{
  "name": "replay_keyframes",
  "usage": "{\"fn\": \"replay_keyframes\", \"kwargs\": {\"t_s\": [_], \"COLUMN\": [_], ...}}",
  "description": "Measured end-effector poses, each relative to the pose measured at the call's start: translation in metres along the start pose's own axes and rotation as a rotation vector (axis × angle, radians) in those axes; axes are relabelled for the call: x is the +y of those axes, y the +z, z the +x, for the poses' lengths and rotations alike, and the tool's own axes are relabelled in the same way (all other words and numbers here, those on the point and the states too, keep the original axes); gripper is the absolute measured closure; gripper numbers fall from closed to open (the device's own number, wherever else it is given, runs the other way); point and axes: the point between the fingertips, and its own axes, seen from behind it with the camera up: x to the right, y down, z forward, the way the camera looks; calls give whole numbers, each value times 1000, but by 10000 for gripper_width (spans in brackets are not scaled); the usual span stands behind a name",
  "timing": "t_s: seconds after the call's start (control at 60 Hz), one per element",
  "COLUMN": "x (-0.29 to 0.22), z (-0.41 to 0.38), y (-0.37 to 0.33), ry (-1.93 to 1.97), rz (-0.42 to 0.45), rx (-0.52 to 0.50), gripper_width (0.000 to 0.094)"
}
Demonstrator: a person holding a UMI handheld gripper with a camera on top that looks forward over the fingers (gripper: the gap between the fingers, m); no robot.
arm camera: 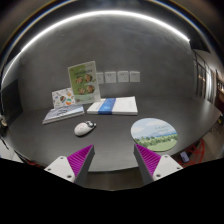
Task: Arrange mouse
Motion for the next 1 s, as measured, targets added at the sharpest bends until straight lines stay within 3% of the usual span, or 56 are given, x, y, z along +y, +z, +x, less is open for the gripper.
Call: {"fn": "replay_keyframes", "kwargs": {"t_s": [0.3, 0.633, 0.783, 1.0], "x": [-8, 8, 18, -4], "z": [-16, -105, -139, -152], "y": [17, 83, 127, 187], "ry": [-77, -161, -198, -163], "rz": [-10, -109, -191, -213], "rx": [-197, -422, -415, -273], "gripper_width": [107, 105, 108, 111]}}
